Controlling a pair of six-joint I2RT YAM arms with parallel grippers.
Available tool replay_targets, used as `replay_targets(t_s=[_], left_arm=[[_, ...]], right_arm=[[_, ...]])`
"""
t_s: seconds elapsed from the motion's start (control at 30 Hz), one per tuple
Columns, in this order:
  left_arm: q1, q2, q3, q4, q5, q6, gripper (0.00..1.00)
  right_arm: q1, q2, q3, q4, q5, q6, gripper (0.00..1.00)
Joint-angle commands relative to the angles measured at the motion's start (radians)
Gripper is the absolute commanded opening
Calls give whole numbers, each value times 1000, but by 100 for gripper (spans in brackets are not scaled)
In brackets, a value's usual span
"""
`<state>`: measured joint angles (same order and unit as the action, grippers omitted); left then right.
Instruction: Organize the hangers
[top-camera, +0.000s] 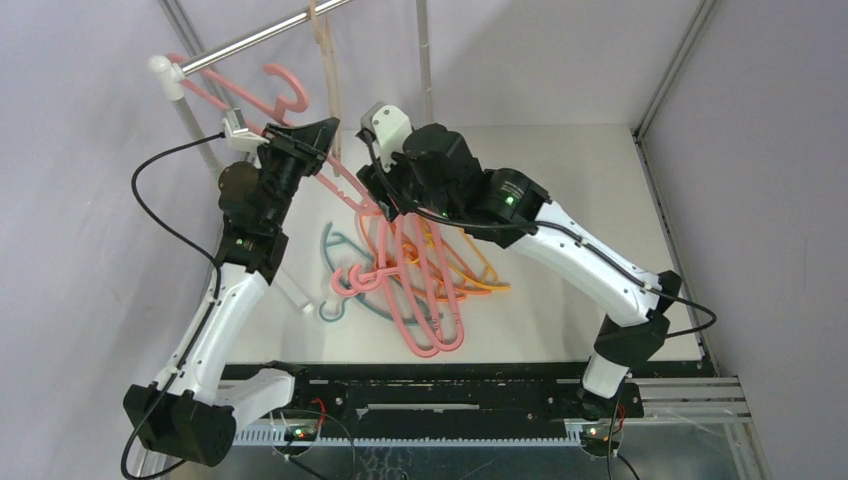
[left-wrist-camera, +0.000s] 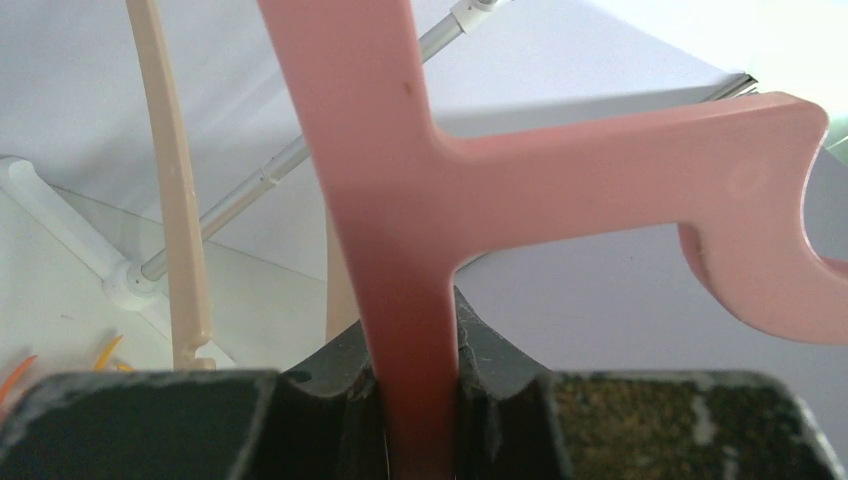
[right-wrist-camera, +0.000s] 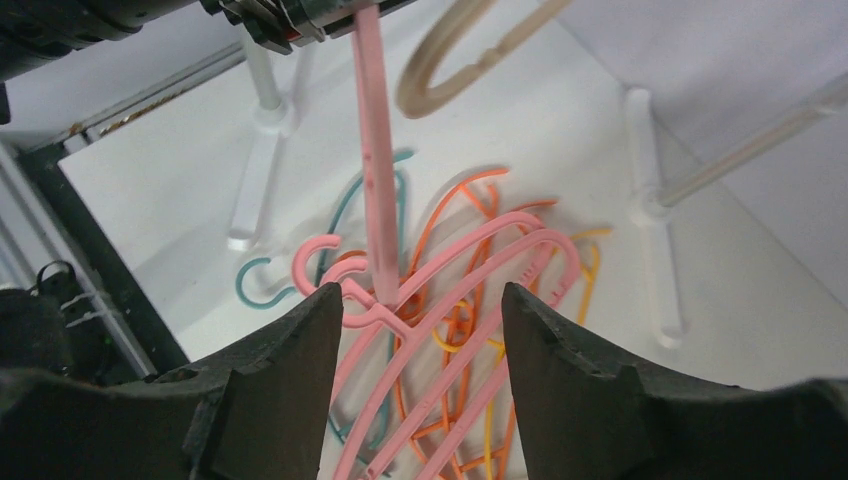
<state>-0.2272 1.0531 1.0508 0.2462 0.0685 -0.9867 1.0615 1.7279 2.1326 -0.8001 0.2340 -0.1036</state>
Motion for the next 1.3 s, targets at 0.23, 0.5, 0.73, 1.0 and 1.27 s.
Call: replay_targets(t_s=[0.23, 0.5, 0.73, 1.0, 1.27], left_arm=[[66, 86, 110, 178, 159, -171, 5], [110, 172, 199, 211, 294, -288, 5], [152, 203, 259, 122, 293, -315, 7], [165, 243, 275, 46, 274, -365, 8], [178, 308, 331, 9, 272, -434, 11]], right_arm=[[2, -101, -64, 51, 126, -19, 69], [2, -112, -83, 49, 148, -22, 69], [2, -113, -82, 44, 153, -28, 69], [2, -118, -82, 38, 175, -40, 69], [1, -120, -93, 30, 202, -52, 69]])
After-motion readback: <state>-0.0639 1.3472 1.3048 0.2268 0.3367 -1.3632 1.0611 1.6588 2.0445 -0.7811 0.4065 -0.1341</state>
